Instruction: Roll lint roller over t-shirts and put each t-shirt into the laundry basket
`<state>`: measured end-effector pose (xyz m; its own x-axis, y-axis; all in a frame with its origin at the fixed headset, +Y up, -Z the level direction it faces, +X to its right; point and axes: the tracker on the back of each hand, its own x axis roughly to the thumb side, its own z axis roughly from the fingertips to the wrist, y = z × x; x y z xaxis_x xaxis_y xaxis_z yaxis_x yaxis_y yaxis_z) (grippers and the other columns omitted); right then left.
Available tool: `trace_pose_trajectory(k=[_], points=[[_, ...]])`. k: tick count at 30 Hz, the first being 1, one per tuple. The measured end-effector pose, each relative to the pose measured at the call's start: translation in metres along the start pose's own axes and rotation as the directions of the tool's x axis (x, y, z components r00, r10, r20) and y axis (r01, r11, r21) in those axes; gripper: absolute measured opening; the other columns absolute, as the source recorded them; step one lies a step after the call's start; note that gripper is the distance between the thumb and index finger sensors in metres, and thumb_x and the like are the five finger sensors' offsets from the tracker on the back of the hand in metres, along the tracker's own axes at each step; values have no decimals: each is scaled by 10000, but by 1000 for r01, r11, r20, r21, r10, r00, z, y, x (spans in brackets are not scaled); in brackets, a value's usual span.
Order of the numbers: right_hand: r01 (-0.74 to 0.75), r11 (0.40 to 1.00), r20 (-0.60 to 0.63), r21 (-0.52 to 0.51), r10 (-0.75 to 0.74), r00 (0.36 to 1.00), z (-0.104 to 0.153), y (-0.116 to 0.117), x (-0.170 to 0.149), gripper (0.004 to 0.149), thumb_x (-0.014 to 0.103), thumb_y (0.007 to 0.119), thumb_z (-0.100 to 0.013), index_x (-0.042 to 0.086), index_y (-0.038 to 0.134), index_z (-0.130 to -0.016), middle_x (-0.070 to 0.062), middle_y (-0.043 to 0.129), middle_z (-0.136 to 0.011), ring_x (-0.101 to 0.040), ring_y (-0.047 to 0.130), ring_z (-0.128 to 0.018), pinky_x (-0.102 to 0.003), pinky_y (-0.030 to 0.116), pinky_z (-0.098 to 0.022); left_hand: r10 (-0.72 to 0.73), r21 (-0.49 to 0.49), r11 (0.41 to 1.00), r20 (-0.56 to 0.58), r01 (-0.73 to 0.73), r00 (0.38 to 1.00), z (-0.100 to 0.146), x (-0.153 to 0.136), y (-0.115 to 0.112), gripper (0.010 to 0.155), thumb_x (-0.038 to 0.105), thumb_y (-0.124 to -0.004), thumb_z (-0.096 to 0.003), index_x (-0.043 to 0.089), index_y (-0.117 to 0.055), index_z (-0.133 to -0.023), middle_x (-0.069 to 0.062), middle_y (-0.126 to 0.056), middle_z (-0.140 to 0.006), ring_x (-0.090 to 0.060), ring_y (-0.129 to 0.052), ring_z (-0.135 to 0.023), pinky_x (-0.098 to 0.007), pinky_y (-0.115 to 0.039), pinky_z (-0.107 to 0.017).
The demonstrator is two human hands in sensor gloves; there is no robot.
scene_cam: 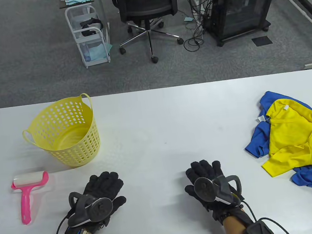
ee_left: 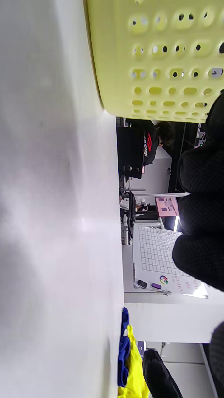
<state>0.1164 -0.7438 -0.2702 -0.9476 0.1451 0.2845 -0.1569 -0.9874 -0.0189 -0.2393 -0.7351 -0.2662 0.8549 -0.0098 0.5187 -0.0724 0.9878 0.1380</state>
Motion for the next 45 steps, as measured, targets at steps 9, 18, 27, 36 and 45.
trace_pose_trajectory(k=[9, 18, 27, 36, 45], points=[[11, 1000, 17, 1, -11, 1000, 0, -1, 3, 633, 598, 614, -425, 262, 604, -962, -77, 600, -1110, -373, 602, -1037, -596, 429, -758, -10, 1, 1000, 15, 10, 1000, -1, 4, 1, 619, 629, -610, -436, 263, -768, -909, -75, -765, -1019, -395, -770, -942, -598, -599, -688], [75, 996, -22, 44, -74, 997, -4, 6, -1, 636, 600, 613, -427, 257, 606, -963, -81, 607, -1108, -376, 616, -1030, -592, 442, -756, -3, -38, 999, 16, 3, 1000, -1, 3, -4, 606, 629, -611, -436, 269, -810, -881, -67, -820, -989, -385, -823, -915, -596, -617, -680], [-116, 991, -450, -73, 71, 890, -12, -41, -95, 729, 627, 669, -408, 240, 514, -1005, -111, 546, -1132, -409, 575, -1043, -651, 438, -735, -25, -84, 996, 24, 27, 999, -2, 6, -6, 600, 630, -610, -435, 276, -829, -867, -57, -849, -974, -375, -848, -904, -596, -624, -679], [-135, 925, -780, 355, 373, 502, 21, -33, -220, 1028, 707, 709, -354, 207, 126, -1036, -186, 91, -1151, -509, 136, -1047, -769, 191, -671, -63, -182, 981, 49, 70, 997, -6, 12, -16, 595, 628, -611, -433, 281, -842, -857, -52, -863, -969, -370, -856, -905, -601, -617, -684], [-190, 940, -807, 284, 341, 482, 18, -15, -246, 533, 492, 747, -445, 281, 665, -928, -71, 693, -1073, -415, 505, -1063, -753, 280, -694, -117, -241, 963, 24, 119, 993, -10, 13, -24, 588, 616, -604, -438, 279, -848, -854, -54, -869, -965, -369, -859, -903, -601, -617, -683]])
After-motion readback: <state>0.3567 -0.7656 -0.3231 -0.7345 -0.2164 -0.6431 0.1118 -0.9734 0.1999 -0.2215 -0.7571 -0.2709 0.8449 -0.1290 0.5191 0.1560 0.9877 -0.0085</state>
